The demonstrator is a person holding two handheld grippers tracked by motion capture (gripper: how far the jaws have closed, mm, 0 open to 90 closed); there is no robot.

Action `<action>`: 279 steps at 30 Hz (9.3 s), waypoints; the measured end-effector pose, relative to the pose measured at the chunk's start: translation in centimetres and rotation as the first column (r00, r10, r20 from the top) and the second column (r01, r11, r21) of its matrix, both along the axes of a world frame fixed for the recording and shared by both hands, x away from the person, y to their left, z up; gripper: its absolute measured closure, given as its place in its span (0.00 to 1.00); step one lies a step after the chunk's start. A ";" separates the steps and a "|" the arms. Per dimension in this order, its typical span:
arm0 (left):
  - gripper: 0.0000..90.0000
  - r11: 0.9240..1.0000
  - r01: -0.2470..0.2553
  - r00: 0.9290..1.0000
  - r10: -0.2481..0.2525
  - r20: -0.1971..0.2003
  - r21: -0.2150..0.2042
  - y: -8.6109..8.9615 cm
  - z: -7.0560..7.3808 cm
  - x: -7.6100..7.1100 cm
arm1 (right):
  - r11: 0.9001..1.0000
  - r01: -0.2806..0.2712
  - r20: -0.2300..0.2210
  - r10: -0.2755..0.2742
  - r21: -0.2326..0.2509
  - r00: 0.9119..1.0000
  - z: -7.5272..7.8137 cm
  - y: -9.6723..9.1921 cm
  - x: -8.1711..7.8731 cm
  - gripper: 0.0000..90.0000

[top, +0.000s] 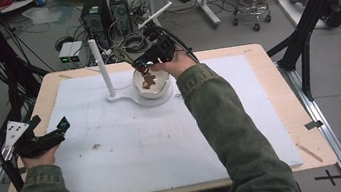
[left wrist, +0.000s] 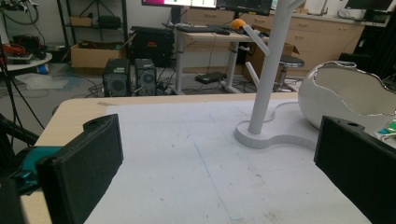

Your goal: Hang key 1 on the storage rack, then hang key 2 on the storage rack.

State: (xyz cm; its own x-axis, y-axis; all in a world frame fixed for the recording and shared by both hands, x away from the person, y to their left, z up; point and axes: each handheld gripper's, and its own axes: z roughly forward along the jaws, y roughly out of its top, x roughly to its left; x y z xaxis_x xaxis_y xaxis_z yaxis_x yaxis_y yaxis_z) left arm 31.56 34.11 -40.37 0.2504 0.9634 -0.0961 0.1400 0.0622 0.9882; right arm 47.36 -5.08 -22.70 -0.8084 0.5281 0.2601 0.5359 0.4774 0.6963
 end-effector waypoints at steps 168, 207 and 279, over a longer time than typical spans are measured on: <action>0.02 1.000 0.011 1.000 -0.011 -0.022 0.004 -0.1 -0.3 0.2 | 0.917 0.391 0.036 -0.390 -0.077 0.920 -11.4 -12.9 0.5 0.01; 0.02 1.000 0.013 1.000 -0.013 -0.022 0.003 -0.1 -0.3 0.3 | 0.923 0.320 -0.069 -0.341 -0.213 0.937 -16.9 -12.3 3.4 0.12; 0.02 1.000 0.015 1.000 -0.015 -0.020 0.002 -0.2 -0.3 0.4 | 0.904 0.382 0.024 -0.385 -0.191 0.923 -15.1 -14.4 2.0 0.93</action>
State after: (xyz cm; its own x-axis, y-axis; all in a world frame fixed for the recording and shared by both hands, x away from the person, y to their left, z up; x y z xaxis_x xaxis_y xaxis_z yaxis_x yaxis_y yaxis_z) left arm 31.99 33.92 -40.72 0.2631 0.9596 -0.0996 0.1606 0.0582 0.9853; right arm 49.35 -19.46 -37.81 -0.5305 0.8369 0.1350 0.7130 0.3545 0.6049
